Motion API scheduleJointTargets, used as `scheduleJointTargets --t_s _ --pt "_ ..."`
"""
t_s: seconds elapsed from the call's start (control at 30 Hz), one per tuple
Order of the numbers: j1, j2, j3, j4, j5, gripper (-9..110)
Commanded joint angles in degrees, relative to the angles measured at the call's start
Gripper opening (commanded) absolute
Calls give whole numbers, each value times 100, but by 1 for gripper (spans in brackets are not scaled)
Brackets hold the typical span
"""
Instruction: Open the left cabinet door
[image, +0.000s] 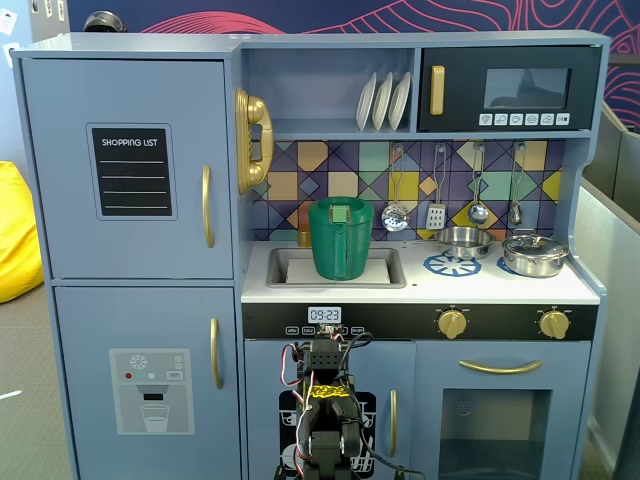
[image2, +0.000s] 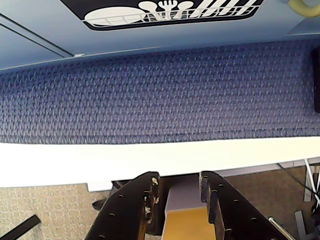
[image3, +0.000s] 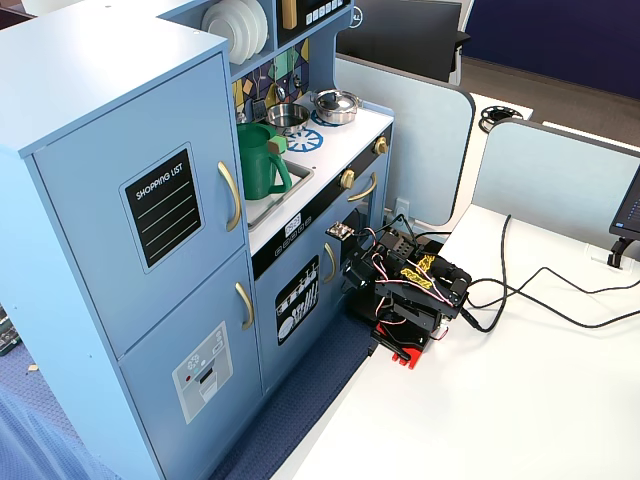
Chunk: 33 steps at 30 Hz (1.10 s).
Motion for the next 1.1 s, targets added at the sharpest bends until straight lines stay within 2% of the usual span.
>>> scheduleJointTargets --t_s 0.0,0.63,0.87,1.07 --pt "105 -35 18 1055 0 0" --pt "44 -44 -9 800 149 0" --pt "-1160 -642 -1564 -211 853 0" --pt "-2180 -1318 -3103 -958 756 1"
